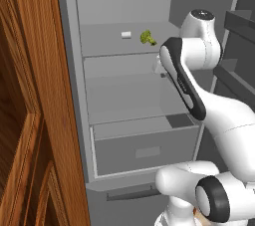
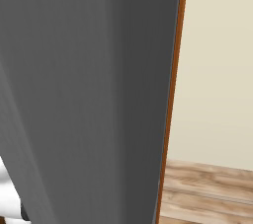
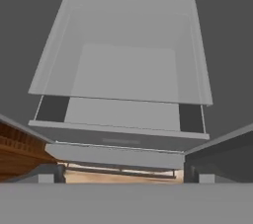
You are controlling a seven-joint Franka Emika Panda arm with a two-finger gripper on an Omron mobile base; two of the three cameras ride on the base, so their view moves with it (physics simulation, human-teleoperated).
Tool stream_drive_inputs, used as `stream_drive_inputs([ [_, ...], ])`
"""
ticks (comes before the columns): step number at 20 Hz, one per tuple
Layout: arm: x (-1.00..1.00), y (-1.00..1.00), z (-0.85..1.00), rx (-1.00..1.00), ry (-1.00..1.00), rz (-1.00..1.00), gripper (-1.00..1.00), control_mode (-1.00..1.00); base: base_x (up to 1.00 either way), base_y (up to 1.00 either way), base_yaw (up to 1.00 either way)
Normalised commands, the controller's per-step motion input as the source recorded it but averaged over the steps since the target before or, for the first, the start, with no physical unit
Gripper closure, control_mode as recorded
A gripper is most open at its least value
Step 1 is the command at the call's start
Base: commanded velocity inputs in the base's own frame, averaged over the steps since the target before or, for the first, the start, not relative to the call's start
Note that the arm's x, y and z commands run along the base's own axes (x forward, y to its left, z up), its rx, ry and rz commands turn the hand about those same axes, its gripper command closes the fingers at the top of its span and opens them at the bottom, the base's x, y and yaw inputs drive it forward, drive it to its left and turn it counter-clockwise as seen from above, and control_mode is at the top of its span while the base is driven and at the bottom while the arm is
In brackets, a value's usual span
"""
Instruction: Pick broccoli from the fridge and place it on the plate on the counter.
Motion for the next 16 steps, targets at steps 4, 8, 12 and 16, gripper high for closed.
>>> stream_drive_inputs([
  [4,0.00,0.00,0.63,0.00,-0.01,0.00,-1.00,-1.00,0.00,0.00,0.00],
  [8,0.00,0.00,0.49,0.00,-0.02,0.00,-1.00,-1.00,0.00,0.00,0.00],
  [12,0.01,0.00,0.41,0.00,-0.03,0.01,-1.00,-1.00,0.00,0.00,0.00],
  [16,0.12,0.00,0.26,0.00,-0.01,0.01,-1.00,-1.00,0.00,0.00,0.00],
])
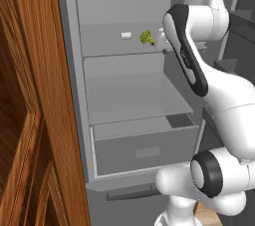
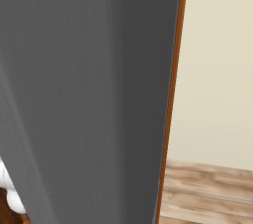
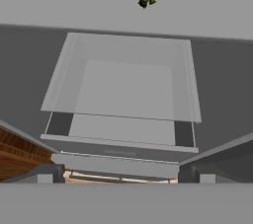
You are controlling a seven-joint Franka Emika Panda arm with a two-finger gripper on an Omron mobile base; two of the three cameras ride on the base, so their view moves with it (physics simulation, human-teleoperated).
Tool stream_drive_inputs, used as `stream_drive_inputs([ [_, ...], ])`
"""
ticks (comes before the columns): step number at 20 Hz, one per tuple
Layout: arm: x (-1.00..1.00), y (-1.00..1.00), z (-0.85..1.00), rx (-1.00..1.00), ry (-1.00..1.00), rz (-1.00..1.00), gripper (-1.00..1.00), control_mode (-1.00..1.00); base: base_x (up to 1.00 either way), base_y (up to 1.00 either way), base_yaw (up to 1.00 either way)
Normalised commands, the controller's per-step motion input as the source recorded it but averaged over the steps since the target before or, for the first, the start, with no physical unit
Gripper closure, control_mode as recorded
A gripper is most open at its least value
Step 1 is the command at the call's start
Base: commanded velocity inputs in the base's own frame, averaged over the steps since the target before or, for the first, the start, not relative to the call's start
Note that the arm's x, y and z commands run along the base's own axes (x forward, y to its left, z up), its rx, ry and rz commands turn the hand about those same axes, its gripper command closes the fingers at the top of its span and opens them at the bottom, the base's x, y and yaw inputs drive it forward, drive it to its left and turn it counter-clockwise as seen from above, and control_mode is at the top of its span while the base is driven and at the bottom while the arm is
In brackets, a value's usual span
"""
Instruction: Pick broccoli from the fridge and place it on the plate on the counter.
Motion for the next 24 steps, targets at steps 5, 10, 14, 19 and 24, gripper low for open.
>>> stream_drive_inputs([
  [5,0.27,0.00,0.09,0.00,0.00,0.00,-1.00,-1.00,0.00,0.00,0.00],
  [10,0.40,0.00,0.02,0.00,0.00,0.00,-1.00,-1.00,0.00,0.00,0.00],
  [14,0.36,0.00,0.06,0.00,0.00,0.00,-1.00,-1.00,0.00,0.00,0.00],
  [19,0.34,0.00,0.00,0.00,0.00,0.04,-1.00,-1.00,0.00,0.00,0.00],
  [24,0.34,0.00,-0.20,0.00,-0.01,0.14,-1.00,-1.00,0.00,0.00,0.00],
])
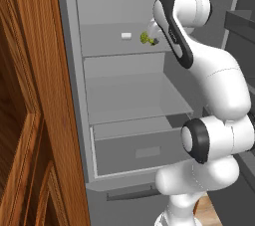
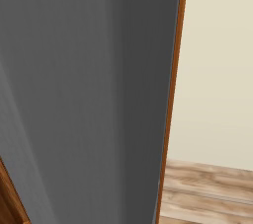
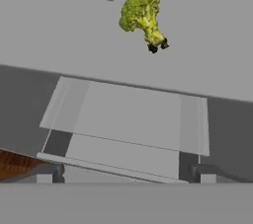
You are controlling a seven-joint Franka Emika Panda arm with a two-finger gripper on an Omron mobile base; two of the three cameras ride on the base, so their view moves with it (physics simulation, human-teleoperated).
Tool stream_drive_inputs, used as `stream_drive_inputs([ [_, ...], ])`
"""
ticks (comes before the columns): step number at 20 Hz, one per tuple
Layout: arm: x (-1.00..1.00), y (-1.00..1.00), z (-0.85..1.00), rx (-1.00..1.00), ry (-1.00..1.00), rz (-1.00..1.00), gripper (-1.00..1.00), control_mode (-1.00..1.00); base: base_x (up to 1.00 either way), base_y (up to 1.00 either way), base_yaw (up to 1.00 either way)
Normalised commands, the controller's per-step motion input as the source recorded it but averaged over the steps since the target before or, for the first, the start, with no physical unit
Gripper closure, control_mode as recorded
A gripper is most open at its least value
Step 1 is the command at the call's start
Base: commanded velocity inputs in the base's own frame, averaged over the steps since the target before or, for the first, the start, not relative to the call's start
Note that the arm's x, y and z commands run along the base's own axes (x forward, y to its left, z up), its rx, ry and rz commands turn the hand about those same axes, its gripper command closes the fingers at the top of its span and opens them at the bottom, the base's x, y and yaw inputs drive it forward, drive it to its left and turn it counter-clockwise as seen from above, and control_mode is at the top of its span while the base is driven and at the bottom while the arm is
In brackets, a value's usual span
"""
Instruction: Pick broccoli from the fridge and place it on the plate on the counter.
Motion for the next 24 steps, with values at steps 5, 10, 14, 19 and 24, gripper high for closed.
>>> stream_drive_inputs([
  [5,0.29,-0.04,-0.15,0.00,-0.11,0.16,-1.00,-1.00,0.00,0.00,0.00],
  [10,0.39,-0.03,-0.02,0.00,-0.07,0.11,-1.00,-1.00,0.00,0.00,0.00],
  [14,0.56,0.00,-0.04,0.00,0.00,0.03,-1.00,-1.00,0.00,0.00,0.00],
  [19,0.53,-0.01,-0.03,0.01,0.00,0.00,-1.00,-1.00,0.00,0.00,0.00],
  [24,0.40,-0.07,0.00,0.04,0.00,0.01,-1.00,-1.00,0.00,0.00,0.00],
])
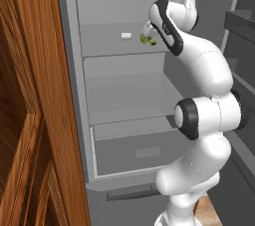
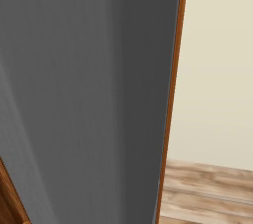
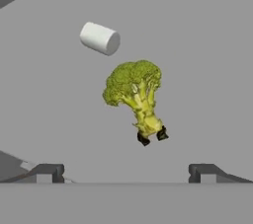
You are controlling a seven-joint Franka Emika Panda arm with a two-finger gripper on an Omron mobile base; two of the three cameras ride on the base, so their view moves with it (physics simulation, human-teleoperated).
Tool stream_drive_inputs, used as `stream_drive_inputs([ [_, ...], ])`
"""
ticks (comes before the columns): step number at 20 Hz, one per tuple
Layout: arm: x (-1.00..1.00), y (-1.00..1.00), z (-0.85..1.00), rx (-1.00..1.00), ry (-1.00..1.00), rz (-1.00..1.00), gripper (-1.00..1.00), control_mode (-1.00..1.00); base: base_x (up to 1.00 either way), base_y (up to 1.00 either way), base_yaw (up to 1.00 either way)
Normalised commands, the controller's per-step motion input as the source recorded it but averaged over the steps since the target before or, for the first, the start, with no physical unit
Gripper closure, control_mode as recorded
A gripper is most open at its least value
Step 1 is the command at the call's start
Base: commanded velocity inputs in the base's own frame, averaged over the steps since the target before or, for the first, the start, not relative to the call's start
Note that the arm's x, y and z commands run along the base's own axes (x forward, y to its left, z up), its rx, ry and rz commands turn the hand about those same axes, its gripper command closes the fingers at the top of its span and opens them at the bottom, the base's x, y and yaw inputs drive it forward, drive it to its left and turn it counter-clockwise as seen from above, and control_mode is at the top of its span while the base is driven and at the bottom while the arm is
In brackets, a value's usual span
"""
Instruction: Pick broccoli from the fridge and place it on the plate on the counter.
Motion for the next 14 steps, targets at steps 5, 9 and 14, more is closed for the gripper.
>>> stream_drive_inputs([
  [5,0.27,-0.05,-0.09,0.08,0.06,0.04,-1.00,-1.00,0.00,0.00,0.00],
  [9,0.25,0.00,-0.20,0.06,0.07,0.05,-1.00,-1.00,0.00,0.00,0.00],
  [14,0.27,0.00,-0.24,0.03,0.00,0.07,-1.00,-1.00,0.00,0.00,0.00],
])
